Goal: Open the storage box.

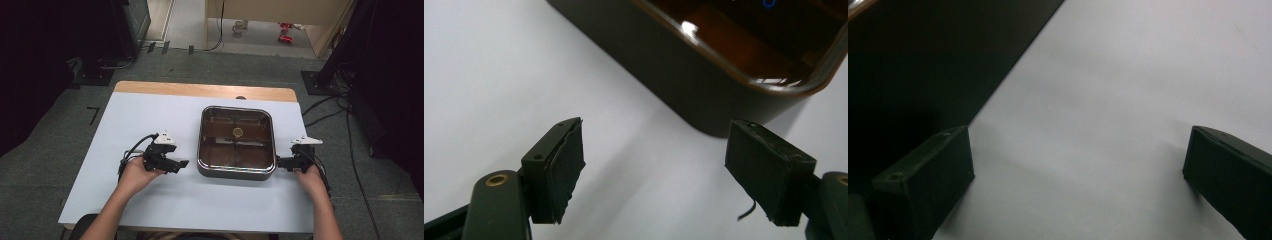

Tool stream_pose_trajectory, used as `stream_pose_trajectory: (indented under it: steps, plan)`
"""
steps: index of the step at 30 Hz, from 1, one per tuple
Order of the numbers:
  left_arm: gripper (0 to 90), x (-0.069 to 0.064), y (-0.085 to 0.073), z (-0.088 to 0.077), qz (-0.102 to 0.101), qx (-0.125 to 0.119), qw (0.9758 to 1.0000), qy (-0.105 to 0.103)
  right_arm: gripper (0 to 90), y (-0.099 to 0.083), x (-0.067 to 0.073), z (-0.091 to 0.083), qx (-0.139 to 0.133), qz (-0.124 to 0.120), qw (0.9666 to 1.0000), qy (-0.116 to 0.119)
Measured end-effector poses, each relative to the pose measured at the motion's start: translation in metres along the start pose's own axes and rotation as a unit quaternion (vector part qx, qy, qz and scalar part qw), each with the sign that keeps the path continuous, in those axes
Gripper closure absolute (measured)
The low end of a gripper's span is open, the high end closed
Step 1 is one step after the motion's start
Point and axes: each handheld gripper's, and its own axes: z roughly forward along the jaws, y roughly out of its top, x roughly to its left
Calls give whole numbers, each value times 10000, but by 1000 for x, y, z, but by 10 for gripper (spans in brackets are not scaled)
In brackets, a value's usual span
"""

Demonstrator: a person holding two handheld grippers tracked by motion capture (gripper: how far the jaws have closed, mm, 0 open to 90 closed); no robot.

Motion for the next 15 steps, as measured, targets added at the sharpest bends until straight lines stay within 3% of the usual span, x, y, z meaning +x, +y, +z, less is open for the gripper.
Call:
stream_pose_trajectory:
  steps: [7, 15]
  plan:
    - [241, -5, 19, -6, 213, 34, 9997, -145, 0, 0, 0, 0, -8, -14, 10000, -5]
    - [256, -9, 43, -3, 291, 56, 9989, -355, 0, 0, 0, 0, -8, -15, 10000, -7]
